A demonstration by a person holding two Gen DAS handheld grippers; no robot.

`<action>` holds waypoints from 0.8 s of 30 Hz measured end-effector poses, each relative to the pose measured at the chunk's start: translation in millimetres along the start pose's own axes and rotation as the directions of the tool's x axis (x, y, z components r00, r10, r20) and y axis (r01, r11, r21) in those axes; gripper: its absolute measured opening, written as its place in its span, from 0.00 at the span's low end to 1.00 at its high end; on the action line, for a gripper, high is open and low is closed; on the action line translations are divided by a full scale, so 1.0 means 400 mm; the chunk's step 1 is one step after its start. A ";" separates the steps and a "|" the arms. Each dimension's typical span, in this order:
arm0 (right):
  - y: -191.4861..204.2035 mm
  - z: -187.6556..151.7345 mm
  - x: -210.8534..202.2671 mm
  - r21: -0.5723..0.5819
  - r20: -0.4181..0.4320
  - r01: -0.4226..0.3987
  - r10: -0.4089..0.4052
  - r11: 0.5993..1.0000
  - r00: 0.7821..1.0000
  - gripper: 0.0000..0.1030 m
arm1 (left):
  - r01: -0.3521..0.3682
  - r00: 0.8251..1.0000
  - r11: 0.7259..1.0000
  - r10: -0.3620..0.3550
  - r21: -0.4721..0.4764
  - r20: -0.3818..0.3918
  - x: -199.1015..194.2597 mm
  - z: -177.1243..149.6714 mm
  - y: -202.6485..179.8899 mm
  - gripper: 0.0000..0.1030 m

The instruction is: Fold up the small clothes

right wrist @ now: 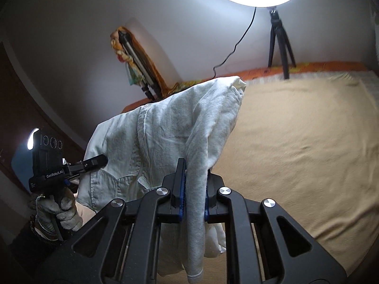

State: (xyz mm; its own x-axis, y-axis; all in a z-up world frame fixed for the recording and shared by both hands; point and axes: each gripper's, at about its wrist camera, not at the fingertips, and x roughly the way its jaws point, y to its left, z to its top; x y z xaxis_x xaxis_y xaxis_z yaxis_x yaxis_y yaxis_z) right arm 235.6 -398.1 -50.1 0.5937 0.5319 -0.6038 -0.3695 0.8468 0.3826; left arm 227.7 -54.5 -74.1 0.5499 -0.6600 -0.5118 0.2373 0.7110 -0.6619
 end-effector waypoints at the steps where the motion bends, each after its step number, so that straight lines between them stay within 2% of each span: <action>1: -0.009 0.013 -0.015 -0.002 0.009 0.013 -0.013 1.000 1.000 0.12 | 0.004 1.000 1.000 -0.004 0.011 -0.006 0.014 0.009 -0.018 0.09; 8: -0.087 0.082 -0.118 0.013 0.082 0.086 -0.087 0.996 0.993 0.11 | 0.052 0.998 0.996 -0.050 0.074 -0.024 0.101 0.068 -0.144 0.09; 15: -0.186 0.161 -0.191 0.019 0.133 0.175 -0.176 0.984 0.975 0.11 | 0.090 0.996 0.989 -0.086 0.118 -0.035 0.221 0.139 -0.267 0.08; 19: -0.270 0.180 -0.179 0.053 0.141 0.183 -0.189 0.982 0.972 0.11 | 0.084 0.996 0.988 -0.079 0.131 -0.044 0.313 0.159 -0.291 0.08; 24: -0.391 0.172 -0.110 0.113 0.122 0.192 -0.205 0.975 0.971 0.11 | 0.050 0.997 0.989 -0.041 0.139 -0.067 0.431 0.161 -0.279 0.08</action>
State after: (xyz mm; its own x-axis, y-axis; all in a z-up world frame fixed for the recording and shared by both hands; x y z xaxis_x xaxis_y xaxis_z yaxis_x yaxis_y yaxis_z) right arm 316.3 -554.3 -35.2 0.7398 0.3425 -0.5792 -0.1660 0.9270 0.3362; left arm 347.4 -232.0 -53.2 0.4851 -0.7033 -0.5196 0.3738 0.7040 -0.6039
